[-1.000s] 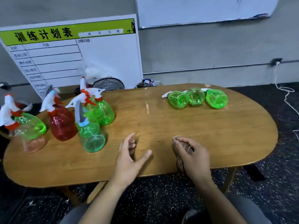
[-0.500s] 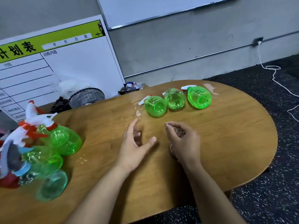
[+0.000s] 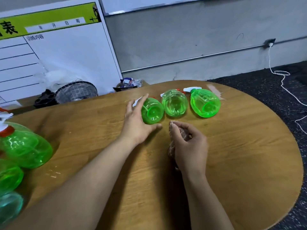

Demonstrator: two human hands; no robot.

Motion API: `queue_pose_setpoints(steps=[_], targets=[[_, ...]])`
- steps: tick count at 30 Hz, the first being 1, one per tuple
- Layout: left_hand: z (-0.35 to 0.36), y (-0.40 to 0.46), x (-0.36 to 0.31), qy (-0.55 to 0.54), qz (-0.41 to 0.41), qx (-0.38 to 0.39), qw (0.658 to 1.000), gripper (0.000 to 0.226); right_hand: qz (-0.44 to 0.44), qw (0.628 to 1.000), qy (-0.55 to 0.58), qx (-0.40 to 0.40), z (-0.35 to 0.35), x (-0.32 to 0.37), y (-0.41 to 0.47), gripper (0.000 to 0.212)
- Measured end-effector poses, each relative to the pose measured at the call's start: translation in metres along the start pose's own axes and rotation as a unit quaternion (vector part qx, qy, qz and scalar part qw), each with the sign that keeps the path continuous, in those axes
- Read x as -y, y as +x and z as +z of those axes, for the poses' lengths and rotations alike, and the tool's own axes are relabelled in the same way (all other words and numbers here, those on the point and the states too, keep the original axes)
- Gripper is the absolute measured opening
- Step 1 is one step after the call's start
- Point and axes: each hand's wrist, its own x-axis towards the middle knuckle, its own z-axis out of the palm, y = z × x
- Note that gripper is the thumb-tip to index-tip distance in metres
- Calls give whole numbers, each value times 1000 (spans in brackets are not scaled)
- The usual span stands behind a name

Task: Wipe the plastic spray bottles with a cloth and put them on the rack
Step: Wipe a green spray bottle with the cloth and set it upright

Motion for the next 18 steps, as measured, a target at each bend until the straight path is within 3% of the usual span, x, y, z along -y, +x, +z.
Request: queue_pose_setpoints(steps=[5,11,18], targets=[[-4,-3,7,12,39,-31,999,97,3,1000,5,-5,3,-1,0,5],[-34,-56,4,-69,80,-98,990,89,-4,999,36,22,6,8,-11,7],[-85,-157,-16,-180,24,-113,977,91,65,983,153,75,15,35,-74,9]])
